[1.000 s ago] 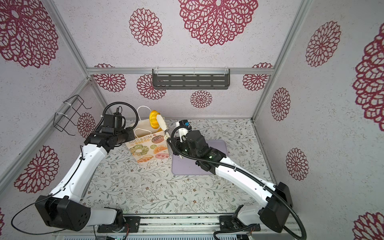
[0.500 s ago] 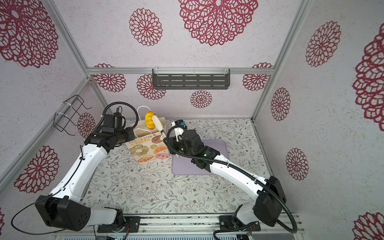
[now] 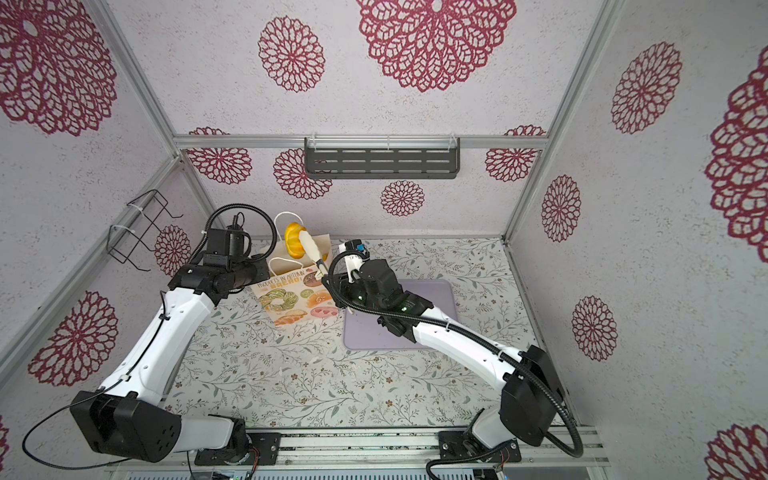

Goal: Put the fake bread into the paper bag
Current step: 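Carry the yellow-striped roll in the right tongs over the bag opening, then open the right tongs over the bag to drop the yellow-striped roll, then withdraw the open right tongs from the bag back over the tray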

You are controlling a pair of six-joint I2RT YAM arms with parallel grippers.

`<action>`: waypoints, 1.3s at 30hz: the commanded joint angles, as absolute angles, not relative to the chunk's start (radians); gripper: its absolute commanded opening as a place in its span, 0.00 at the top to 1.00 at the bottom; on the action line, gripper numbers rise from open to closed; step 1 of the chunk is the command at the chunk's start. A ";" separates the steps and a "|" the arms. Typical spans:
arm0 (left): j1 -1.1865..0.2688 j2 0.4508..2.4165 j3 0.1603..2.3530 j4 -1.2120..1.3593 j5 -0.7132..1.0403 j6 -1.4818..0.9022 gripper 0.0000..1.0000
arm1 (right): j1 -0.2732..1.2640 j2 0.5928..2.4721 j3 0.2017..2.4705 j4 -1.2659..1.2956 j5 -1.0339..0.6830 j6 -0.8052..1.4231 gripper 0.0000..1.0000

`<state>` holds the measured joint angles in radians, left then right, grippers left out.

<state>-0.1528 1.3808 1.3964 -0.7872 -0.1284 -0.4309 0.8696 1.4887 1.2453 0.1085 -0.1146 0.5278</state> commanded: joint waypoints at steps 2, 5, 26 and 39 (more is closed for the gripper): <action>-0.166 1.380 1.404 -0.776 -0.118 -0.419 1.00 | 0.877 1.484 1.264 0.230 -0.130 0.559 1.00; -0.167 1.381 1.406 -0.777 -0.120 -0.417 1.00 | 0.881 1.505 1.280 0.219 -0.136 0.575 1.00; -0.166 1.384 1.405 -0.777 -0.121 -0.416 1.00 | 0.895 1.499 1.301 0.194 -0.132 0.584 0.56; -0.166 1.385 1.405 -0.776 -0.115 -0.417 1.00 | 0.895 1.462 1.310 0.193 -0.112 0.581 0.57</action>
<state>-0.1555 1.3811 1.3964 -0.7876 -0.1246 -0.4301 0.8963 1.5234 1.2465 0.1513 -0.1284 0.5774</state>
